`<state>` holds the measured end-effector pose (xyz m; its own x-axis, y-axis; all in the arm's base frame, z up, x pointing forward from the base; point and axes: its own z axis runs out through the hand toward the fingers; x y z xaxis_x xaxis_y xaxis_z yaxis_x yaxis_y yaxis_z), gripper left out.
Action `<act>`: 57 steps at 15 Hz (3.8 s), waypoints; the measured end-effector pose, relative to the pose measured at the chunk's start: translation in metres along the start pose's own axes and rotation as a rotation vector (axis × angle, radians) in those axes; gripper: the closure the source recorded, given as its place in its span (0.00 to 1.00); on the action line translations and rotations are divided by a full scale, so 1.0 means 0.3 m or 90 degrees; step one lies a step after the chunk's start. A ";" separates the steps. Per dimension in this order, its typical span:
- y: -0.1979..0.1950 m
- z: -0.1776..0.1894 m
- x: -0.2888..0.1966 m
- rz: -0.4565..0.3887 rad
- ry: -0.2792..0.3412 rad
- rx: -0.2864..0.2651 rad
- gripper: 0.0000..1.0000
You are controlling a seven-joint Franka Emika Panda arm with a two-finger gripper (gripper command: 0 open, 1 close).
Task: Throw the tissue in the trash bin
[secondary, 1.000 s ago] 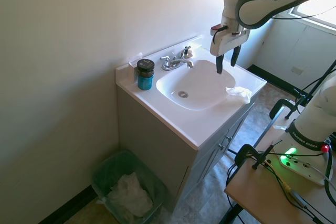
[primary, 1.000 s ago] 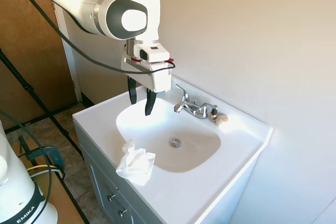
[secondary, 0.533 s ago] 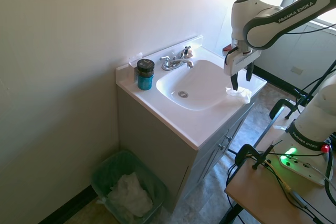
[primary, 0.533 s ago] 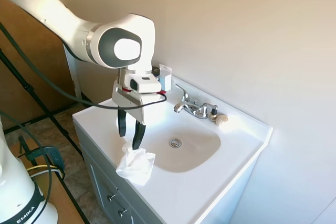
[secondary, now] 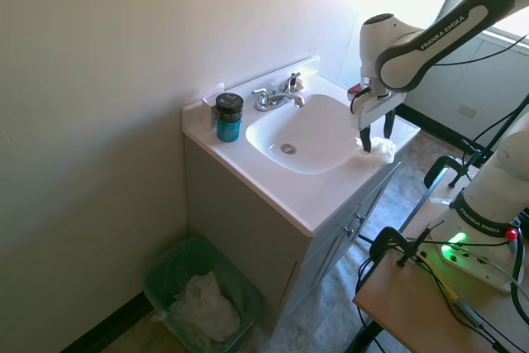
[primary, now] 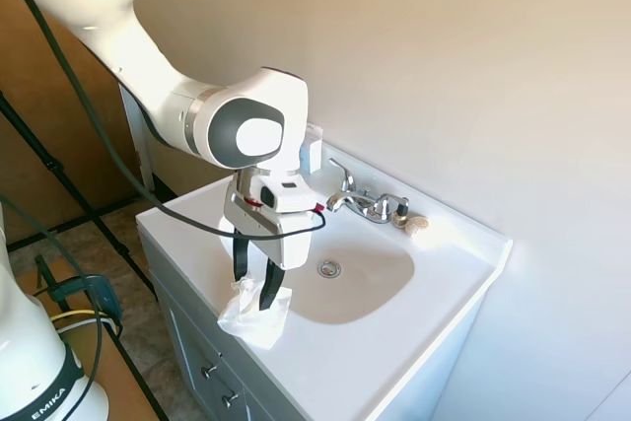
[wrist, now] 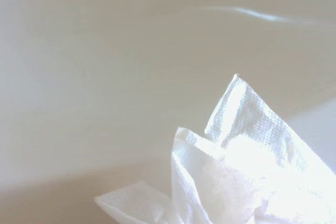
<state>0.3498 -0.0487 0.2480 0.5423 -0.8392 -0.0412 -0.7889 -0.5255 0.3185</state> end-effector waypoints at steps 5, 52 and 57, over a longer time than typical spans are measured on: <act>0.008 0.026 0.028 0.007 -0.003 0.006 1.00; -1.155 -0.177 -1.128 -0.213 0.076 0.158 0.00; -1.169 -0.116 -1.152 -0.220 0.079 0.148 0.00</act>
<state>0.4493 0.4304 0.1835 0.8055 -0.5925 0.0114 -0.5912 -0.8021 0.0843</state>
